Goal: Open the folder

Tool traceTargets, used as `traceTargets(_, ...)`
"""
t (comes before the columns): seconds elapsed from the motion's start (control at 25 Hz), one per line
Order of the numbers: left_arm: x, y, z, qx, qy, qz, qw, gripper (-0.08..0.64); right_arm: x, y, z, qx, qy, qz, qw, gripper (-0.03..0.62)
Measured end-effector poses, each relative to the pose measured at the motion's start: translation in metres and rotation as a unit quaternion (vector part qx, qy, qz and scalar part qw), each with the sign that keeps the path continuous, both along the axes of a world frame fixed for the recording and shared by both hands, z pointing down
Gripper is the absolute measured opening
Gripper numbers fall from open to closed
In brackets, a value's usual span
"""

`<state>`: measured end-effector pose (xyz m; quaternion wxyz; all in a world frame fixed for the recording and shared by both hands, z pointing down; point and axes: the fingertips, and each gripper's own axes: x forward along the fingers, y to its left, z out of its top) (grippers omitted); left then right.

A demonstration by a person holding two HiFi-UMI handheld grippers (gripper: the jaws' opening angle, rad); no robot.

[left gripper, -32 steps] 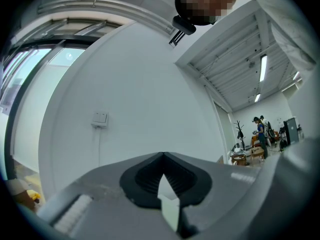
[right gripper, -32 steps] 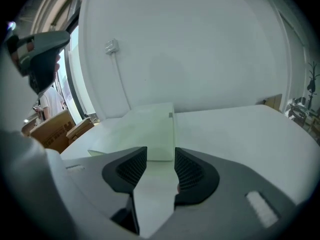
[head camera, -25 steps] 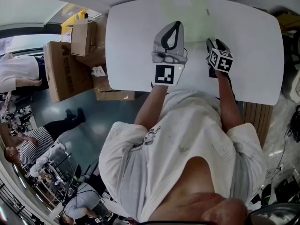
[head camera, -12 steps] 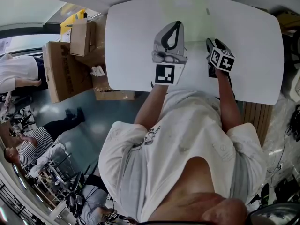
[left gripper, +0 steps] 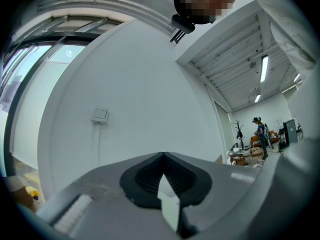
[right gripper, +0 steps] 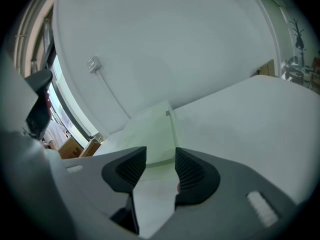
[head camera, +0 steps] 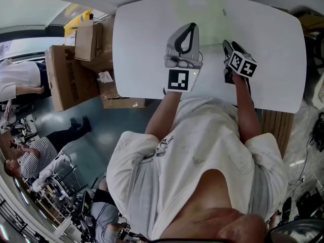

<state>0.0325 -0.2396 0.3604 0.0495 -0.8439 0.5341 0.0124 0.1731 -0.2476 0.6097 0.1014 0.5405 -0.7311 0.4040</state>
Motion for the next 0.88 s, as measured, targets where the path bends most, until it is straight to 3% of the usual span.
traceTargets(0.16, 0.000, 0.000, 0.003, -0.005, 0.001, 0.001, 1.0000, -0.006, 0.000, -0.004, -0.007, 0.009, -0.039, 0.020, 0.999, 0.180)
traceTargets(0.32, 0.000, 0.000, 0.001, -0.002, 0.003, 0.000, 1.0000, -0.006, 0.002, -0.008, -0.005, -0.007, -0.096, 0.053, 0.994, 0.116)
traceTargets(0.48, 0.000, 0.000, 0.004, -0.005, -0.002, 0.000, 1.0000, -0.006, 0.002, -0.010, 0.003, -0.037, -0.161, 0.089, 0.982, 0.031)
traceTargets(0.6, 0.001, 0.001, 0.006, -0.007, -0.002, -0.002, 1.0000, -0.006, -0.002, -0.010, 0.005, -0.052, -0.201, 0.099, 0.973, 0.023)
traceTargets(0.88, -0.001, 0.002, 0.006, -0.010, -0.001, -0.005, 0.9999, -0.006, -0.002, -0.011, -0.006, -0.039, -0.240, 0.104, 0.964, 0.011)
